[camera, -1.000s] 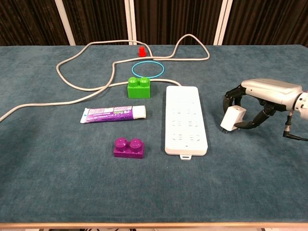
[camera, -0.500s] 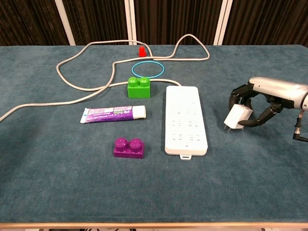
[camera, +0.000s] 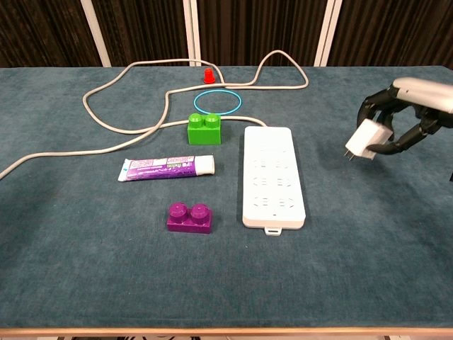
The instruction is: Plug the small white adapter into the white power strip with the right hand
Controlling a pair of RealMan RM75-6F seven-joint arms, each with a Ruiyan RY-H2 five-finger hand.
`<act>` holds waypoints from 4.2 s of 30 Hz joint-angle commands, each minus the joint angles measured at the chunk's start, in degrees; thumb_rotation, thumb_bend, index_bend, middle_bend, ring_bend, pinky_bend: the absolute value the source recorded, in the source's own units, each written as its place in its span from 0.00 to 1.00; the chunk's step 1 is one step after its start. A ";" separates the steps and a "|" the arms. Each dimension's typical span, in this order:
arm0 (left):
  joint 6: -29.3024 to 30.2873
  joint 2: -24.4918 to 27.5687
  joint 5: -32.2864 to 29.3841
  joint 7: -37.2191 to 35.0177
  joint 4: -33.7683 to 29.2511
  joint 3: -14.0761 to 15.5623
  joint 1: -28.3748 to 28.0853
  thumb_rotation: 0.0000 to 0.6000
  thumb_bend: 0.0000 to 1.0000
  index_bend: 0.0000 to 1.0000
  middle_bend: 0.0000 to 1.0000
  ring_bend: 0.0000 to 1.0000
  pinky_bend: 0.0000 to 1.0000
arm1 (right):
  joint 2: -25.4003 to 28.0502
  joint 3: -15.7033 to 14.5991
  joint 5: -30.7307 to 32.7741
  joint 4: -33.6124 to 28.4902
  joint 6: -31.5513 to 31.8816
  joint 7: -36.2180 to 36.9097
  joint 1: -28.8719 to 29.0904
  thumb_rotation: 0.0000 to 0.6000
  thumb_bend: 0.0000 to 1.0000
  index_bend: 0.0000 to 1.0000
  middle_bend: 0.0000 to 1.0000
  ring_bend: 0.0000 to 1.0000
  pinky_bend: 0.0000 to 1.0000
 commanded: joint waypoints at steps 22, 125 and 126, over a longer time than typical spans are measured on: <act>-0.81 0.16 -0.06 -0.86 0.20 0.11 -0.35 1.00 0.17 0.19 0.00 0.00 0.11 | 2.12 15.36 53.01 -28.40 10.28 -62.49 10.36 1.00 0.46 0.90 0.71 0.67 0.29; -2.35 0.50 -1.41 -2.04 0.68 0.08 -1.15 1.00 0.17 0.19 0.00 0.00 0.11 | -19.36 19.61 60.18 -18.93 19.13 -78.68 22.19 1.00 0.47 0.94 0.74 0.70 0.34; -2.35 0.51 -1.40 -2.05 0.69 0.08 -1.15 1.00 0.17 0.19 0.00 0.00 0.11 | -19.49 19.55 60.14 -18.76 19.08 -78.69 22.13 1.00 0.47 0.94 0.74 0.70 0.34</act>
